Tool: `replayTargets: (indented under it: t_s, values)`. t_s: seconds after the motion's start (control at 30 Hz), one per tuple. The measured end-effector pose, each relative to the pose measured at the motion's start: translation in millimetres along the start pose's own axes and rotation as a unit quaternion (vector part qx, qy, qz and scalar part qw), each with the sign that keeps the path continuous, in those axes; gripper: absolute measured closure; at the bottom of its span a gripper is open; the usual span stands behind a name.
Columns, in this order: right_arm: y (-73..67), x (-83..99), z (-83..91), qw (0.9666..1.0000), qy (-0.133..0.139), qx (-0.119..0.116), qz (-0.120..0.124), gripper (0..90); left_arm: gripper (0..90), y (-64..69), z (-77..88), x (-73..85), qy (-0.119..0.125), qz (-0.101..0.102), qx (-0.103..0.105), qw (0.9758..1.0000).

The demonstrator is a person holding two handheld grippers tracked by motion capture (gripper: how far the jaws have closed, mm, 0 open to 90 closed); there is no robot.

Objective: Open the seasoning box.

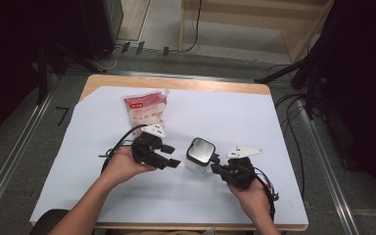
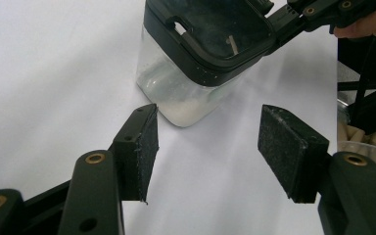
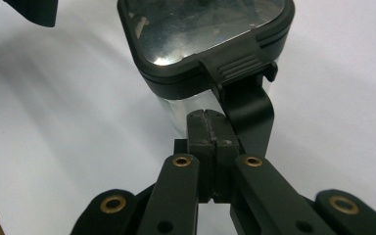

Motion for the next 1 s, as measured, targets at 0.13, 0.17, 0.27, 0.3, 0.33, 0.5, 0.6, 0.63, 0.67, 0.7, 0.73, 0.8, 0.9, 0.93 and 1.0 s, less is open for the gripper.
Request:
replayTargets:
  t_s: [0.13, 0.17, 0.27, 0.3, 0.33, 0.5, 0.6, 0.63, 0.67, 0.7, 0.73, 0.8, 0.9, 0.93, 1.0]
  values:
    - [5.9, 0.2, 1.9, 1.0, 0.002, 0.002, -0.007, 90.0, 41.5, 0.3, -0.8, -0.7, 0.0, -0.003, 0.002, 1.0]
    - [7.8, 0.2, 2.5, 0.9999, 0.002, 0.002, -0.01, 90.0, 41.5, 0.5, -0.9, -0.9, -0.002, -0.004, 0.002, 1.0]
    - [13.5, -0.4, 4.0, 0.9999, 0.003, 0.004, -0.016, 90.0, 41.3, 0.8, -2.2, -1.3, -0.003, -0.006, 0.003, 1.0]
    - [17.4, -0.8, 4.8, 0.9998, 0.003, 0.004, -0.021, 90.0, 41.3, 0.7, -2.6, -1.6, -0.005, -0.005, 0.002, 1.0]
    - [17.4, -0.8, 4.8, 0.9998, 0.003, 0.004, -0.021, 90.0, 41.3, 0.1, -2.9, -1.8, -0.008, -0.006, 0.003, 0.9999]
    - [27.2, -1.5, 7.9, 0.9995, 0.004, 0.007, -0.03, 90.0, 40.8, -2.0, -7.2, -4.2, -0.004, -0.005, 0.002, 1.0]
    - [32.9, -2.0, 10.5, 0.9992, 0.007, 0.01, -0.039, 90.0, 38.4, -2.5, -10.0, -6.4, 0.004, -0.015, -0.005, 0.9999]
    - [34.3, -2.4, 11.1, 0.9991, 0.009, 0.01, -0.041, 90.0, 37.6, -2.8, -10.8, -7.4, 0.005, -0.02, -0.008, 0.9998]
    - [35.1, -3.0, 11.6, 0.999, 0.01, 0.011, -0.042, 90.0, 36.1, -2.9, -12.1, -8.8, 0.007, -0.024, -0.008, 0.9997]
    - [36.2, -3.6, 11.8, 0.9991, 0.011, 0.013, -0.039, 90.0, 34.5, -3.3, -13.9, -11.2, 0.005, -0.03, -0.011, 0.9995]
    - [37.2, -4.6, 11.8, 0.999, 0.01, 0.015, -0.039, 90.0, 32.4, -3.3, -14.7, -12.7, 0.001, -0.032, -0.013, 0.9994]
    - [39.4, -6.1, 11.5, 0.999, 0.01, 0.017, -0.04, 90.0, 30.8, -3.1, -16.7, -16.9, -0.002, -0.035, -0.014, 0.9993]
    - [44.2, -8.6, 11.1, 0.9988, 0.012, 0.019, -0.043, 90.0, 29.4, -5.6, -19.2, -23.5, 0.008, -0.027, 0.001, 0.9996]
    - [45.3, -8.7, 11.4, 0.9987, 0.012, 0.02, -0.045, 90.0, 29.7, -7.0, -19.2, -25.3, 0.006, -0.027, 0.005, 0.9996]
    - [45.9, -8.0, 14.2, 0.9985, 0.015, 0.02, -0.048, 90.0, 29.8, -9.7, -18.1, -28.4, 0.008, -0.025, 0.017, 0.9995]
Point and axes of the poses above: each handheld gripper's, and its own axes: z roughly backward along the jaws, x roughly out of its underside, y roughly to its right, the point moved 2 cm from there along -z, roughly forward along the jaws, and after that the axes turned 13 degrees about -y, right-handed, at the moved point
